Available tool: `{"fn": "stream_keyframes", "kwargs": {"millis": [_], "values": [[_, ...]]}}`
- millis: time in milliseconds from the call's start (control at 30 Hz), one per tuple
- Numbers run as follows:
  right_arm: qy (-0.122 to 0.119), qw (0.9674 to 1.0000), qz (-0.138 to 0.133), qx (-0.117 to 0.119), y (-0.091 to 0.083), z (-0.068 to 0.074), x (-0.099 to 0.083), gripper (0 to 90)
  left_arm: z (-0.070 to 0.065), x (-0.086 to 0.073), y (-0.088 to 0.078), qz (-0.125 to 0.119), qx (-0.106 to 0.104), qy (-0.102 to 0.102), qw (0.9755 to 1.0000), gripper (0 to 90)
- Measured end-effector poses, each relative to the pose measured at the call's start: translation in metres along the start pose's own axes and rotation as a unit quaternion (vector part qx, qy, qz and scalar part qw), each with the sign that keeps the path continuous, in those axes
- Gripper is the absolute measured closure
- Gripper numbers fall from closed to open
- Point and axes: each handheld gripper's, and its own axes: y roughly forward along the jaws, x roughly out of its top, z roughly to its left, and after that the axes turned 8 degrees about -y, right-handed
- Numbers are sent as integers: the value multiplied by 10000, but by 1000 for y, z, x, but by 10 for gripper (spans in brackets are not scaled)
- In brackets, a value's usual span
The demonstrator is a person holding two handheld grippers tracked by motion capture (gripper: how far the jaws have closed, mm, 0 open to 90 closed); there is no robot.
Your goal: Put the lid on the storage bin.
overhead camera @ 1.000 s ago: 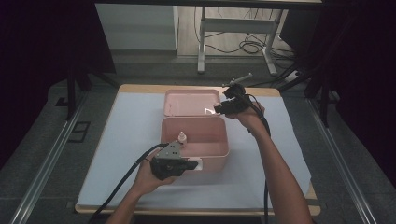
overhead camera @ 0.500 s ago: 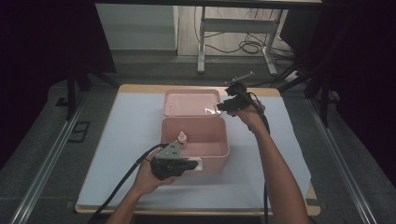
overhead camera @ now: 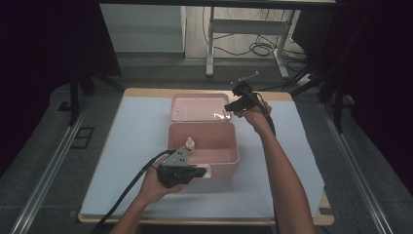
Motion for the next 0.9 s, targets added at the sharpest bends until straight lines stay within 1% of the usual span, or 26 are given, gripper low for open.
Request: {"fn": "stream_keyframes", "kwargs": {"millis": [133, 233, 400, 500, 567, 667, 800, 900], "values": [[94, 9998, 69, -140, 10, -6, 1, 621, 0, 0, 0, -16, 14, 8, 10000, 900], [176, 9996, 79, -200, 15, -11, 2, 624, 0, -1, 0, -20, 2, 12, 10000, 900], [260, 9993, 112, -233, 19, -18, 7, 629, 1, -1, 0, -22, -16, 13, 10000, 900], [231, 9992, 155, -291, 23, -20, 9, 638, 0, -1, 0, -23, 7, 6, 10000, 900], [189, 9989, 254, -349, 27, -21, 10, 642, 0, -1, 0, -23, 22, 11, 10000, 900], [236, 9987, 306, -342, 30, -24, 11, 645, 1, 0, 0, -19, -16, 7, 10000, 900], [291, 9985, 279, -364, 33, -26, 12, 648, 2, 0, 0, -25, -49, 7, 10000, 900], [354, 9984, 287, -323, 36, -27, 12, 654, 2, 0, 0, -19, -43, 19, 10000, 900]]}}
